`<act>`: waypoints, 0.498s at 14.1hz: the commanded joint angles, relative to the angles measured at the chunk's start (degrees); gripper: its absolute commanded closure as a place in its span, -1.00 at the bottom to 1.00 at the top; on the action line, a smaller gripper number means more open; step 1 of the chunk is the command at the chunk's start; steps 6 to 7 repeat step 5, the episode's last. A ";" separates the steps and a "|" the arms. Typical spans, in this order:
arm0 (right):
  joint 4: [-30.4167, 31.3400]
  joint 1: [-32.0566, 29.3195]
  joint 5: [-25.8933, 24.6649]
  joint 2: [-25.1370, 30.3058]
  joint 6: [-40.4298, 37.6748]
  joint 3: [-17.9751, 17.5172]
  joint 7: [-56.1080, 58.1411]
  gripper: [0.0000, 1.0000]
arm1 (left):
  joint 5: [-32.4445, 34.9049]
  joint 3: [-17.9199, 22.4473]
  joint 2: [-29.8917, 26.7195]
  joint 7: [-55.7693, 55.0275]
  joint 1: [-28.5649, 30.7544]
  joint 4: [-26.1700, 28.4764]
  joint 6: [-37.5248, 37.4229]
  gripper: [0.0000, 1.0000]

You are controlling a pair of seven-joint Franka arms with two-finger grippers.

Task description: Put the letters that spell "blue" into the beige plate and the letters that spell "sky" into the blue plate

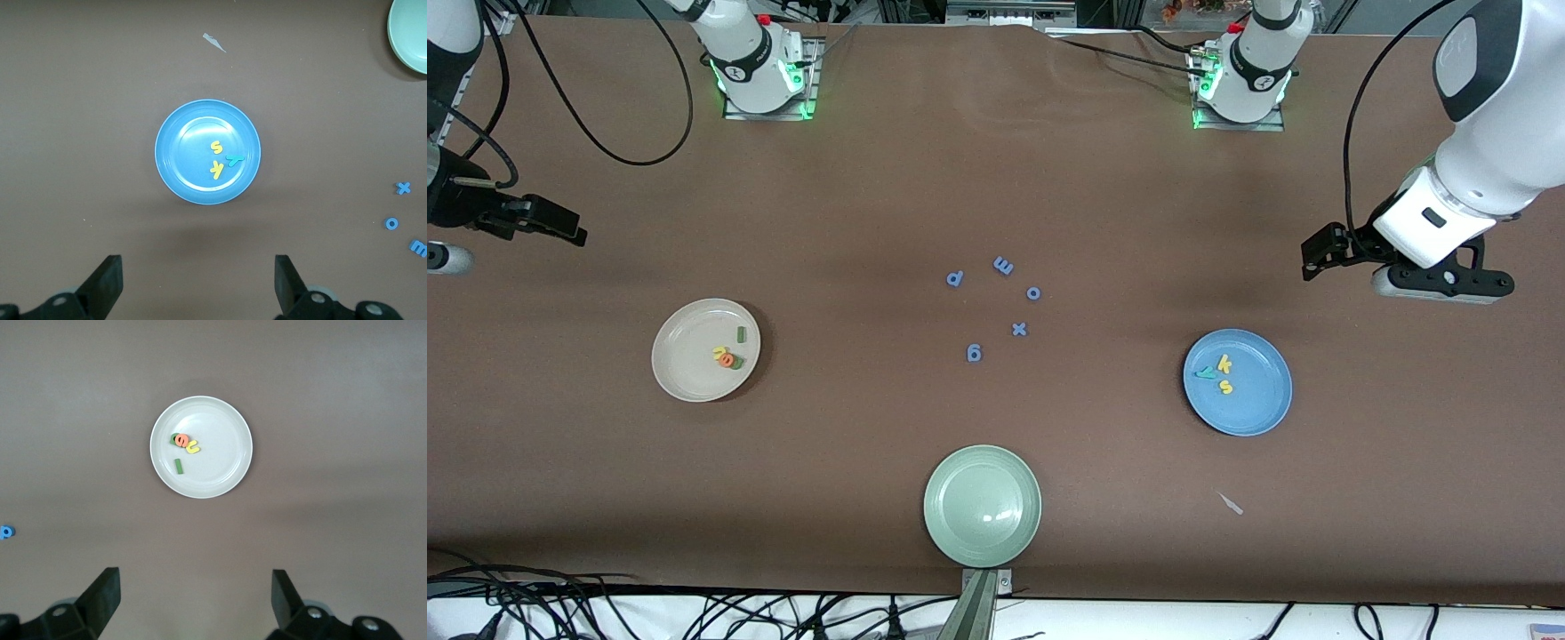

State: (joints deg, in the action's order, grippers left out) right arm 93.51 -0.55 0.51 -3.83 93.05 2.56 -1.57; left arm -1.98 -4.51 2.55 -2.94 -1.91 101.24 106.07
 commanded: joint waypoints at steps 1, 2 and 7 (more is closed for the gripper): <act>0.89 -0.77 -0.60 0.31 1.09 -0.89 0.78 -1.00 | -0.66 0.11 0.52 0.65 -0.11 -1.40 -0.78 -1.00; 0.89 -0.77 -0.60 0.22 1.09 -0.89 0.78 -1.00 | -0.66 0.03 0.52 0.65 -0.11 -1.40 -0.87 -1.00; 0.89 -0.59 -0.60 0.31 1.09 -0.89 0.78 -1.00 | -0.66 0.03 0.44 0.65 -0.11 -1.40 -0.78 -1.00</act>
